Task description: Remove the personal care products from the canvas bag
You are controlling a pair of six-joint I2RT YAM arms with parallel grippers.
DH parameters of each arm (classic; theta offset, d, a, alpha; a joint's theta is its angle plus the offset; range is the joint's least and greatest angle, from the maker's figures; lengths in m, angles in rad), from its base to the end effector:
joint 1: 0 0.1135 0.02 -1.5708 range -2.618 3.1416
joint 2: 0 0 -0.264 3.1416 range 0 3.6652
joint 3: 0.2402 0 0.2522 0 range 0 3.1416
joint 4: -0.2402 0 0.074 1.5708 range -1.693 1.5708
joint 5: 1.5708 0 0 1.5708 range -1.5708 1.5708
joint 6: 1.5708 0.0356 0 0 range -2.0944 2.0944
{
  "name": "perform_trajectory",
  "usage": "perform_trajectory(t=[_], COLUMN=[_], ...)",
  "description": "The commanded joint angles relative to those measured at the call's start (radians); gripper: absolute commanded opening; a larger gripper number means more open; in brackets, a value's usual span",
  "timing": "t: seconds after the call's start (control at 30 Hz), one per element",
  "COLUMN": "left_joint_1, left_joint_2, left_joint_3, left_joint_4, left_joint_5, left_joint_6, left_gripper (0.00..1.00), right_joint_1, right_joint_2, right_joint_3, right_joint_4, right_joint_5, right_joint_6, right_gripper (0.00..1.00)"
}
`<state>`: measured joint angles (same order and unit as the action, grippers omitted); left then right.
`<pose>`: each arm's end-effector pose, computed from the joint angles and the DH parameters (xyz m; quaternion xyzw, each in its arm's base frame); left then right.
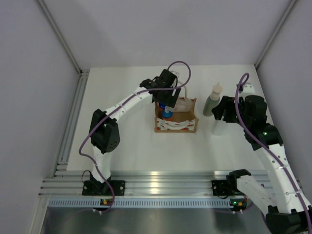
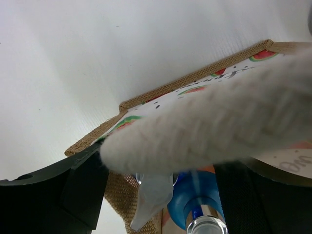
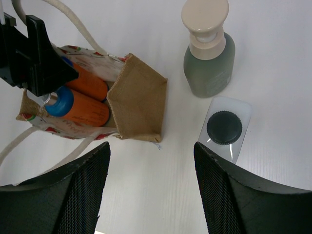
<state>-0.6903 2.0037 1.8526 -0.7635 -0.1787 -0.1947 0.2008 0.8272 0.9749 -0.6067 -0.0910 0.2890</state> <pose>0.3498 -0.2807 0.2892 0.2034 0.9211 -0.0611 0.3262 0.1688 0.0376 0.3547 0.0134 0.8488 0.1653 0.5021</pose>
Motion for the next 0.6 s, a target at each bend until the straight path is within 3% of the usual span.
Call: perform_trajectory(t=[0.0,0.2,0.57], left_joint_1=[0.005,0.006,0.005], left_joint_2=[-0.025,0.015,0.012], left_joint_3=[0.062,0.094,0.122], left_joint_4=[-0.031,-0.071,-0.099], left_joint_5=[-0.054,-0.091,-0.093], left_joint_6=[0.012,-0.017,-0.088], left_gripper=[0.85,0.83,0.66], right_joint_1=[0.011,0.014,0.014], right_joint_2=[-0.011,-0.017,-0.02], right_joint_3=[-0.004,-0.012,-0.013], right_joint_4=[0.007,0.012,0.013], right_joint_5=[-0.001,0.0,-0.01], right_joint_6=[-0.01,-0.007,-0.008], right_gripper=[0.67,0.67,0.67])
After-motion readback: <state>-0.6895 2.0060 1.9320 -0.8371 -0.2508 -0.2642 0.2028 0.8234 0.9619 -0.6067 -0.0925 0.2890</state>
